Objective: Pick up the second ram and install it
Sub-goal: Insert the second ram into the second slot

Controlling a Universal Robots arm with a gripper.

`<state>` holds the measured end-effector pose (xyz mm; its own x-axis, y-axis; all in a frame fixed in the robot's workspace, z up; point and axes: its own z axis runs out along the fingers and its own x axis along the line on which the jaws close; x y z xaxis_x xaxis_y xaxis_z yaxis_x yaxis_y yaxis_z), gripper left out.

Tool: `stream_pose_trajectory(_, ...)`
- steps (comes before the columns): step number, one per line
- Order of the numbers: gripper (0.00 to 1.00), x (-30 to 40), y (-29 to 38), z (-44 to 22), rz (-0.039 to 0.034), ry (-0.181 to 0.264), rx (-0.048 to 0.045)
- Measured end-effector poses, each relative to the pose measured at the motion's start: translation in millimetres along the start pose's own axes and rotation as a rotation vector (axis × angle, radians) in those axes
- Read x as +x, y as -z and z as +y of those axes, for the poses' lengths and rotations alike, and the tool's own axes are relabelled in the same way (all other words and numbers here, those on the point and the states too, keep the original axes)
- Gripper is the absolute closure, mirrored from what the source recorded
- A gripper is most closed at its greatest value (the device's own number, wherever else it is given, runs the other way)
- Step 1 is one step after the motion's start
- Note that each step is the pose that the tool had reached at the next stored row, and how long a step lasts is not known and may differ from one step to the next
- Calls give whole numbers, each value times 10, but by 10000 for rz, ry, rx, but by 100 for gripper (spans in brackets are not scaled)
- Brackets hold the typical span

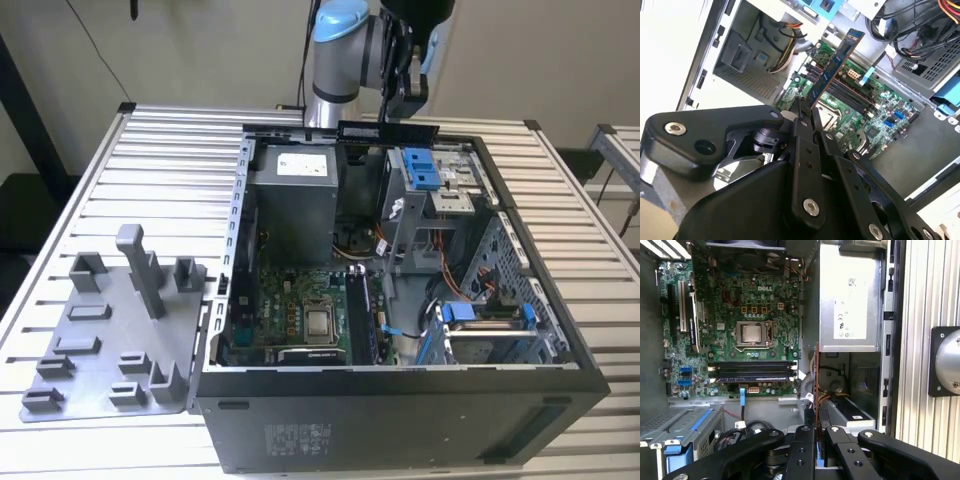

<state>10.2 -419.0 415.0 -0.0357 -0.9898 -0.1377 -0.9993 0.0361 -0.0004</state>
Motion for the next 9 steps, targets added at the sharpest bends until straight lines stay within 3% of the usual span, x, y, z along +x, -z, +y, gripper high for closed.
stream_pose_trajectory(9,86,1,-1,-1,4,-810,113)
